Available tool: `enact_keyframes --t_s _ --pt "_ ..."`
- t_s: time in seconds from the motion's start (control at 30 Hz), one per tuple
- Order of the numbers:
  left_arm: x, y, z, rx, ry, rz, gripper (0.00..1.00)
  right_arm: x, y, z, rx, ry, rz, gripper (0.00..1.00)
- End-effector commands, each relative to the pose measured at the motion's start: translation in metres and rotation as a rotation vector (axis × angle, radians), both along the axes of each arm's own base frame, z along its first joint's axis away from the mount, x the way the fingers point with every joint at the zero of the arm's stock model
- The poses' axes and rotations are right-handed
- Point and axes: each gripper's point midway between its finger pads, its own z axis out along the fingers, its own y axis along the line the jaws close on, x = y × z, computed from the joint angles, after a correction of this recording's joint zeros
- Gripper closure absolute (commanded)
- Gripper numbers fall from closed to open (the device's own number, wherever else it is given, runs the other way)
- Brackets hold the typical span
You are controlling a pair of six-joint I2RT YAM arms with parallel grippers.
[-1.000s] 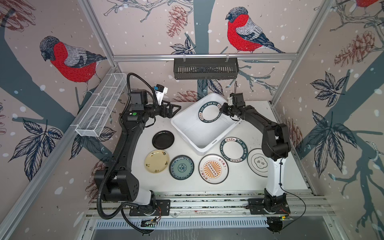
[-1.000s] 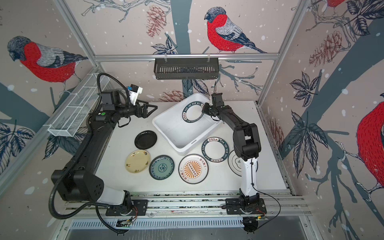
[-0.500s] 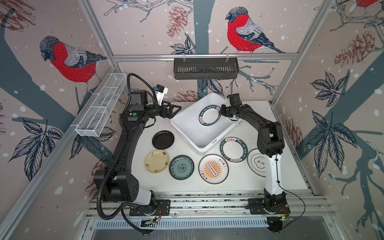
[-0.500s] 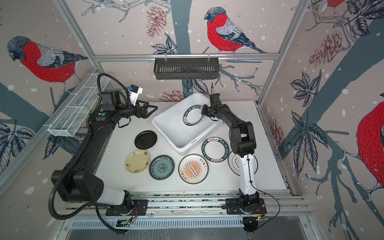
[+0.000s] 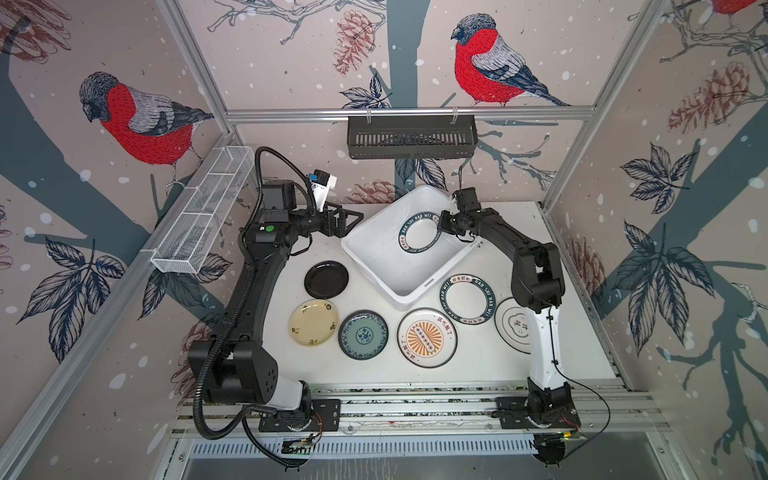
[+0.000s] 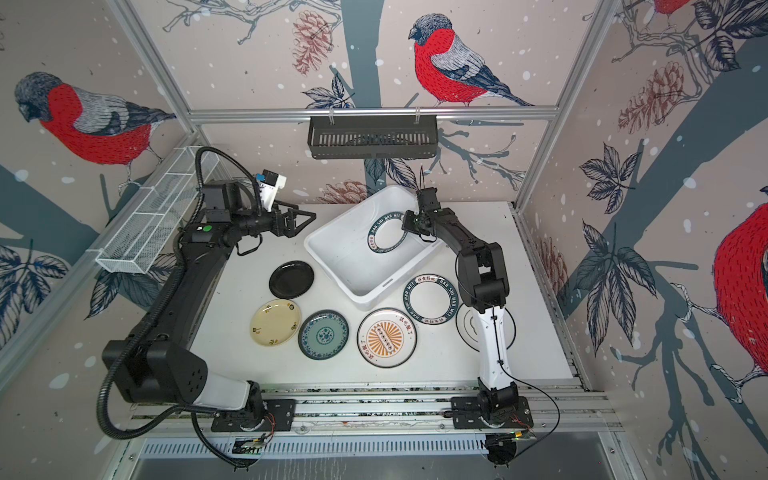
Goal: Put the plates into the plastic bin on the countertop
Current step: 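Lower the green-rimmed plate into the white bin with the right gripper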
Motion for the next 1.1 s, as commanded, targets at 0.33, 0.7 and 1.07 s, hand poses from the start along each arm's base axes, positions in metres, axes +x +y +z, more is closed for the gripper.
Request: enact_keyframes --t_s 0.33,0.7,1.07 --pt "-0.001 -0.003 0.008 -0.015 -0.035 -0.019 0.04 0.000 -0.012 -0.015 -0.069 0.006 -0.040 0.95" --pt "-0.002 -0.004 0.006 -0.028 -0.026 -0.025 0.04 -0.004 -0.014 -0.024 -0.073 0.022 -0.045 0.90" --pt "-0.003 -0.004 0.005 -0.030 -0.023 -0.024 0.04 -0.004 -0.012 -0.017 -0.075 -0.015 -0.033 0.91"
